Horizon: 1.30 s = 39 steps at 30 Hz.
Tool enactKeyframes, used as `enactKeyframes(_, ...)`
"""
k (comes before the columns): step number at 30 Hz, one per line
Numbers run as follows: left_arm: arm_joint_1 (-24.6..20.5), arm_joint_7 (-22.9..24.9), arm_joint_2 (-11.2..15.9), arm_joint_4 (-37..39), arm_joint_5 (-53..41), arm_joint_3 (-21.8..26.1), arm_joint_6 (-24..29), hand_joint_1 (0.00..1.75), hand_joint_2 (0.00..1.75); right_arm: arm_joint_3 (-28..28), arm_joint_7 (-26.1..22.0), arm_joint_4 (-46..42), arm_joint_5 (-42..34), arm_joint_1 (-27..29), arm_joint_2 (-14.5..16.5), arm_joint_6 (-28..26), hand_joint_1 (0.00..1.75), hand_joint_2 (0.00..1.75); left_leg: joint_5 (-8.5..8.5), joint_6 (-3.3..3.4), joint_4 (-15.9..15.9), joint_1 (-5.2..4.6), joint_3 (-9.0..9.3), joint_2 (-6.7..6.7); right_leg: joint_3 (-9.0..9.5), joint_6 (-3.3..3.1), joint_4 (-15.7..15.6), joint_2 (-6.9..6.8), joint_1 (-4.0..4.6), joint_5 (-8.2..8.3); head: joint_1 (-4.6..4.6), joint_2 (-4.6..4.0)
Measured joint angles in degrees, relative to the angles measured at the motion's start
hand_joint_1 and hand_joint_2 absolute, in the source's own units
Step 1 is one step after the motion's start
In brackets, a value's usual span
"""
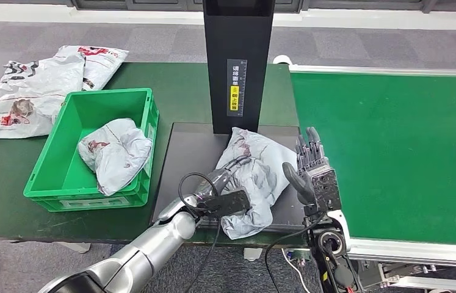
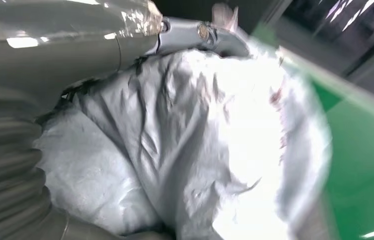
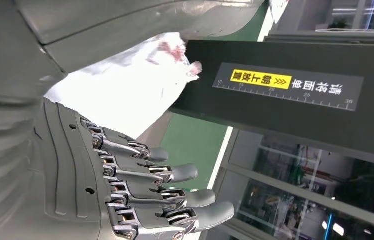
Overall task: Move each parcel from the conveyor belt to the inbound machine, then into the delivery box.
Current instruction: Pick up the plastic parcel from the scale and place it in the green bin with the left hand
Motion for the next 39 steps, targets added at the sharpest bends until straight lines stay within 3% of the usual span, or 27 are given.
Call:
enactKeyframes(3, -1.50, 2.28, -0.65, 3.04, -2.81, -2.44, -1.60, 0.00, 1.75, -0.61, -0.03, -0.51, 0.43, 0.27, 0.47, 0.66, 0.00, 1.75, 0.00, 0.00, 0.00, 0.00, 0.00, -0.04, 0.02, 0.01, 0.00, -0.05, 0.00, -0.02, 0.00, -0.01)
enactKeyframes(7, -4.44, 8.10, -1.51, 6.48, -8.83, -6.52, -7.90, 0.00, 1.75, -1.00, -0.05, -0.80, 1.31, 0.19, 1.00, 1.96, 0.00, 1.75, -0.01, 0.03, 0.00, 0.00, 0.07, -0.12, 0.17, 0.03, -0.01, -0.16, 0.00, -0.04, 0.00, 0.00)
enactKeyframes(11, -6.92, 10.94, -2.04, 8.55, -11.00, -9.95, -10.91, 1.75, 1.75, -1.03, -0.19, -0.84, 1.68, -0.02, 1.31, 2.44, 0.00, 1.75, -0.04, 0.09, -0.01, 0.00, 0.28, -0.15, 0.45, 0.07, -0.04, -0.24, -0.01, -0.08, 0.00, -0.01)
enactKeyframes(17, -9.19, 12.18, -2.29, 10.06, -10.71, -11.21, -12.15, 1.75, 1.75, -1.11, -0.12, -1.29, 2.10, -0.06, 1.63, 2.97, 0.00, 1.75, -0.04, 0.12, 0.00, 0.00, 0.56, -0.15, 0.75, 0.08, -0.06, -0.27, -0.01, -0.08, 0.00, -0.02)
enactKeyframes(24, -10.17, 9.49, -2.31, 10.38, -7.46, -10.35, -5.37, 1.75, 1.75, -2.65, 0.81, -3.25, 2.28, 0.04, 1.90, 3.15, 0.00, 1.75, -0.02, 0.10, 0.00, 0.00, 0.61, -0.13, 0.75, 0.06, -0.04, -0.24, 0.00, -0.05, 0.00, 0.00)
enactKeyframes(33, -11.48, 1.90, -0.80, 5.67, 0.94, 0.21, 8.72, 1.75, 1.75, -3.01, 0.32, -4.47, 1.92, 1.72, 1.92, 2.48, 0.00, 1.75, 0.02, 0.04, 0.00, 0.00, 0.21, -0.05, 0.25, 0.04, 0.05, -0.09, 0.00, 0.00, 0.00, 0.00)
enactKeyframes(39, -11.91, 1.64, 0.90, 0.59, 1.03, 4.35, 11.51, 1.75, 1.75, -3.01, -0.03, -4.59, 1.53, 2.14, 1.92, 2.35, 0.00, 1.75, 0.03, 0.02, 0.00, 0.01, 0.14, -0.01, 0.16, 0.03, 0.08, -0.04, 0.00, 0.01, 0.02, -0.01)
